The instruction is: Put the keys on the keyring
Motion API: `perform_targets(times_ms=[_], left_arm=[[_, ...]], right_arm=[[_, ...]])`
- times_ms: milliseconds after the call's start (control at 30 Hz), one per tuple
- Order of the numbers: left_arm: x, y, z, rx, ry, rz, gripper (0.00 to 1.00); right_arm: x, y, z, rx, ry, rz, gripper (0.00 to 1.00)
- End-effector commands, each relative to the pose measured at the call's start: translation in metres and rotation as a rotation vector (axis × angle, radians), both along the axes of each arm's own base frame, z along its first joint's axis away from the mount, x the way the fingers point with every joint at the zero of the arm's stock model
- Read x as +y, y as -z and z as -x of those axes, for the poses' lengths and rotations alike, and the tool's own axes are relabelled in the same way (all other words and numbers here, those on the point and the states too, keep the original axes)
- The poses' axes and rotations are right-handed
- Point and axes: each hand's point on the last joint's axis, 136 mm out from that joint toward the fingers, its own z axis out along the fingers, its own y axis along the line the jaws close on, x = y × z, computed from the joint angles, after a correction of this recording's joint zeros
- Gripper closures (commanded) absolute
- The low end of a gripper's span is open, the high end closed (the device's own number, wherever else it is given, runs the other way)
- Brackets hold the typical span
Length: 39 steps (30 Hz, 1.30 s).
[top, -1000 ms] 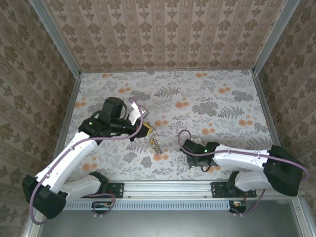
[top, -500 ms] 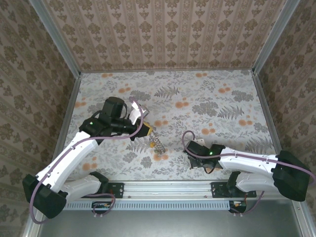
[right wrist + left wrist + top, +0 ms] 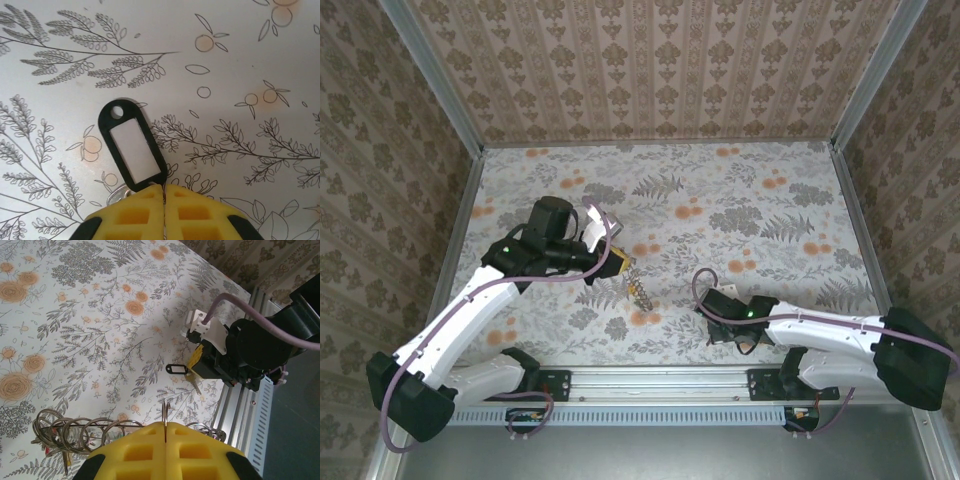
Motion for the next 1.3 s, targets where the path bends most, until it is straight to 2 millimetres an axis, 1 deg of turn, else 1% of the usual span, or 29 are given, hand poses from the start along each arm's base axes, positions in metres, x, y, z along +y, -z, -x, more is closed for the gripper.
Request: perform_targets(times_ms=[0, 67, 167, 233, 300, 400, 467, 533, 667, 800, 900, 967, 1033, 1267], left_arm=[[-0.003, -0.010, 0.003, -0.023, 0.022, 0.034, 1.00], [-0.003, -0.010, 0.004, -0.023, 0.023, 0.034, 1.00], [-0.003, -0.009, 0.003, -0.024, 0.021, 0.029, 1.00], [-0.003, -0.008, 0.002, -0.022, 0.020, 0.026, 1.00], [-0.003, -0.008, 0.001, -0.026, 0.020, 0.022, 1.00], [-0.004, -0.007, -0.001, -0.042, 0.018, 0.004, 1.00], [-0.006, -0.006, 0.001, -0.070, 0.036, -0.025, 1.00], [-0.008, -0.006, 0.007, -0.117, 0.068, -0.053, 1.00], [-0.014, -0.014, 0.027, -0.231, 0.161, -0.050, 1.00], [-0.018, -0.026, 0.041, -0.335, 0.217, -0.030, 1.00], [-0.020, -0.033, 0.045, -0.413, 0.235, -0.031, 1.00], [-0.021, -0.034, 0.046, -0.437, 0.246, -0.042, 1.00], [-0.023, -0.034, 0.046, -0.450, 0.251, -0.045, 1.00], [-0.026, -0.034, 0.047, -0.465, 0.263, -0.034, 1.00]], right_arm=[[-0.003, -0.002, -0.001, -0.015, 0.001, -0.005, 0.96], [-0.001, -0.006, -0.002, -0.035, -0.003, -0.028, 1.00], [0.000, -0.013, -0.004, -0.067, -0.015, -0.062, 1.00], [0.013, -0.026, -0.009, -0.120, -0.054, -0.138, 1.00], [0.023, -0.045, -0.013, -0.182, -0.102, -0.212, 1.00], [0.040, -0.087, -0.019, -0.291, -0.201, -0.306, 1.00], [0.054, -0.122, -0.020, -0.368, -0.299, -0.380, 1.00], [0.068, -0.154, -0.016, -0.434, -0.403, -0.453, 1.00], [0.098, -0.216, 0.000, -0.528, -0.625, -0.597, 1.00], [0.122, -0.253, 0.011, -0.550, -0.768, -0.692, 1.00], [0.134, -0.279, 0.011, -0.588, -0.798, -0.787, 1.00], [0.140, -0.292, 0.008, -0.607, -0.777, -0.873, 1.00], [0.144, -0.298, 0.007, -0.618, -0.763, -0.929, 1.00], [0.152, -0.295, 0.005, -0.582, -0.766, -0.948, 1.00]])
